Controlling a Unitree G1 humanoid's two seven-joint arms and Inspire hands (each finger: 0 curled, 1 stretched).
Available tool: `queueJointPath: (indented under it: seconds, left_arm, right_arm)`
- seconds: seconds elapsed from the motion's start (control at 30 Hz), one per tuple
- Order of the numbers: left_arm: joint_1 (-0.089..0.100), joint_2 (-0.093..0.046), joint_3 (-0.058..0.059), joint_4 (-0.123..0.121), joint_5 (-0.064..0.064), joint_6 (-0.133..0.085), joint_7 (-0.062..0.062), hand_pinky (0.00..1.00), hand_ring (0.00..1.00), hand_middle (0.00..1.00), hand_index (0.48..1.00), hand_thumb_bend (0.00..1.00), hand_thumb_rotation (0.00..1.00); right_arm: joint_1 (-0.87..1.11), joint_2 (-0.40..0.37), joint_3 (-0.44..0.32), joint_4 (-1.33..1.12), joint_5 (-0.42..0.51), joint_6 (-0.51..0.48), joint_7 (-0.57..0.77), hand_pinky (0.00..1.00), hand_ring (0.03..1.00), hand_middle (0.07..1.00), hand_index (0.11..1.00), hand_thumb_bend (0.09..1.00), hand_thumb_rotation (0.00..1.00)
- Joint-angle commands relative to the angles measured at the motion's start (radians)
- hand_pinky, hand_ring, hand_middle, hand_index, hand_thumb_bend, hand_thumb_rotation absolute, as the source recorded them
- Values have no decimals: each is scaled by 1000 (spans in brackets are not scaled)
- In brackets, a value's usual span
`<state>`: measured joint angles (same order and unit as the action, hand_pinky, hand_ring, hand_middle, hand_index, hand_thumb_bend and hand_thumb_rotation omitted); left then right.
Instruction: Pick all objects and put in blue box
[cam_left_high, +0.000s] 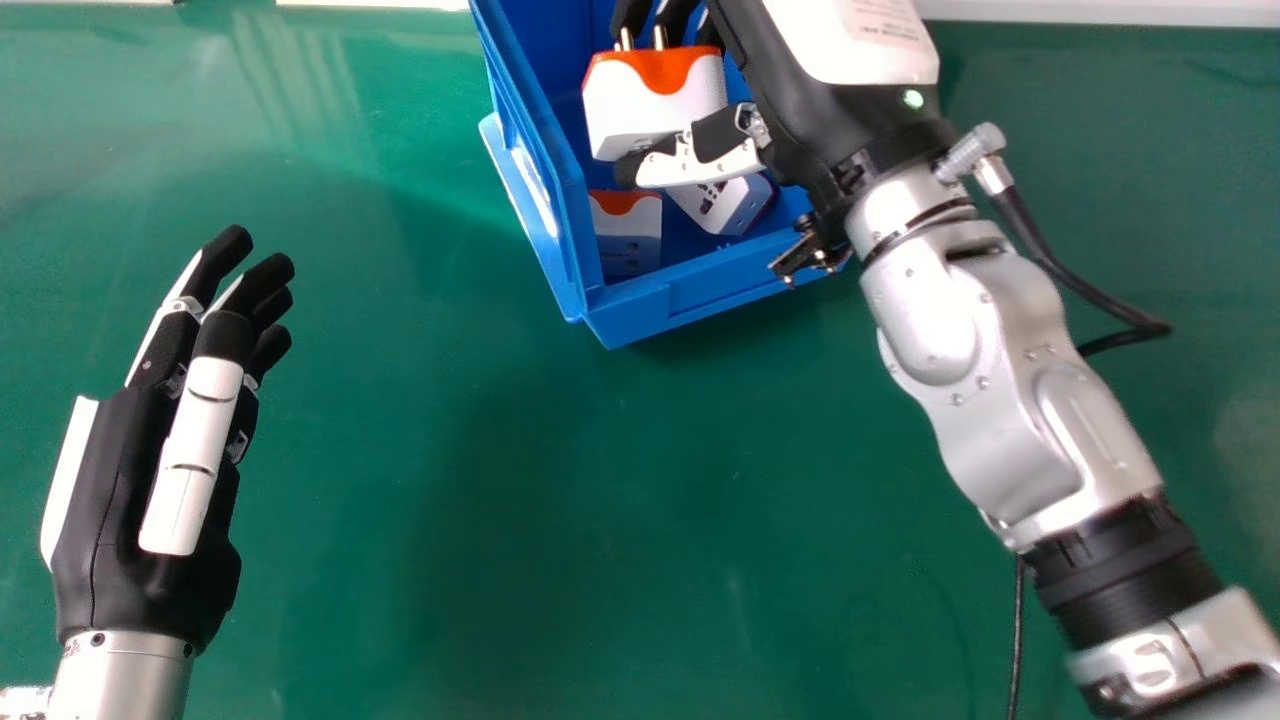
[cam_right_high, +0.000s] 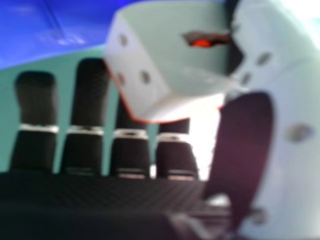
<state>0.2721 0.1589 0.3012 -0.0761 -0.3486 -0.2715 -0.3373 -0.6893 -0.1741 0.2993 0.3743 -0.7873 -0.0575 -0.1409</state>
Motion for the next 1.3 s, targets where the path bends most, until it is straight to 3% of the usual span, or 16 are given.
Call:
queueJointPath:
  seconds: [0.0,0.17,0.33,0.53,0.7,0.77,0.93,0.97,1.0,1.1,1.17,1.27]
  left_arm:
    - [4,12,8,-17,1,-20,-7,939,918,885,904,671,738]
    - [16,11,5,-37,12,-9,7,940,920,887,905,671,740]
    - [16,16,6,-26,2,-17,-6,938,921,888,904,672,748]
    - [15,13,7,-25,6,-14,0,940,925,890,907,671,753]
    - [18,14,8,-24,-4,-17,-11,943,928,892,910,669,754]
    - [17,16,10,-18,-2,-24,-16,947,932,896,914,667,755]
    - [17,14,13,-15,-8,-27,-20,950,936,900,919,663,758]
    - [18,13,13,-17,-8,-26,-18,952,938,902,921,660,758]
    - [19,12,13,-18,-7,-27,-18,952,938,902,921,660,758]
    - [21,11,11,-21,0,-27,-11,951,938,902,921,657,759]
    - [20,12,10,-19,-1,-28,-13,950,938,900,920,664,759]
    - [20,13,10,-18,-1,-31,-15,953,941,901,921,667,759]
  right_arm:
    - [-62,14,4,42,20,-15,-38,293,418,526,525,488,0]
    - [-97,18,28,152,22,-22,-60,296,423,531,521,488,0]
    - [-119,13,46,242,33,-54,-97,302,427,539,518,489,0]
    - [-144,13,60,326,47,-73,-131,304,428,542,516,490,0]
    - [-153,18,52,337,85,-31,-44,303,424,525,523,490,0]
    - [-153,15,61,325,86,2,-7,370,502,592,584,627,0]
    - [-160,-24,140,293,0,70,42,484,633,705,680,727,38]
    - [-159,-29,149,287,-9,74,39,568,706,764,742,768,79]
    - [-158,-33,157,282,-16,80,37,568,706,764,742,768,79]
    - [-157,-39,172,272,-30,95,38,768,850,879,868,870,188]
    - [-157,-41,176,268,-28,97,38,879,923,939,933,925,245]
    - [-156,-43,180,263,-27,100,35,938,961,969,966,954,273]
